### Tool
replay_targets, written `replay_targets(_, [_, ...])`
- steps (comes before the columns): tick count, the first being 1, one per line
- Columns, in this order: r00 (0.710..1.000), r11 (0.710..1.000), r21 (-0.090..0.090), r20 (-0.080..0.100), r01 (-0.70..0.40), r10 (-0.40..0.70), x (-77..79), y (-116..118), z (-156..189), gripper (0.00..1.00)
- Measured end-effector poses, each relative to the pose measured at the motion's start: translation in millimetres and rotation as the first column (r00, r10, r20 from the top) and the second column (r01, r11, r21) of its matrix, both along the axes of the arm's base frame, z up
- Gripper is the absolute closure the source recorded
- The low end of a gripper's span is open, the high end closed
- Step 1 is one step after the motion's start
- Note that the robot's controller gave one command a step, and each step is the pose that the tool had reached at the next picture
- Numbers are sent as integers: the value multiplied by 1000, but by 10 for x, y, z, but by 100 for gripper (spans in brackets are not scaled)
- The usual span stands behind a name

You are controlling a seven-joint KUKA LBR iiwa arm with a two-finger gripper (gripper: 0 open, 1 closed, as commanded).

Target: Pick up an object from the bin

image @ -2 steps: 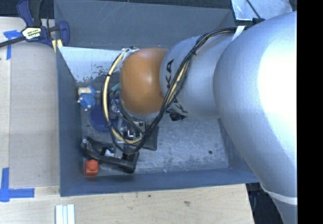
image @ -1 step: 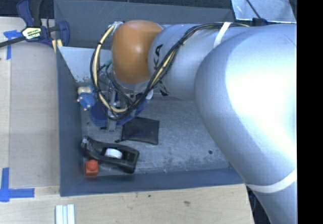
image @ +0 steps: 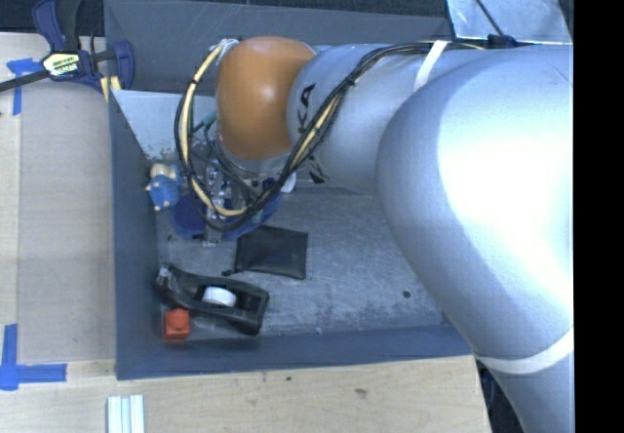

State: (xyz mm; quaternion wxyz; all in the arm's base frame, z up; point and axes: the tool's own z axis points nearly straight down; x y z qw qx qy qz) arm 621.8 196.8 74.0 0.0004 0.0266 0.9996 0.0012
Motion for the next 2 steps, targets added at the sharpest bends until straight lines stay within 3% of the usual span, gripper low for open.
replay_targets(1, [1000,1000,1,10,8,-8,-317,-34,1170,100])
replay_targets(2, [1000,1000,1,11,-9,9,-305,59,2022,100])
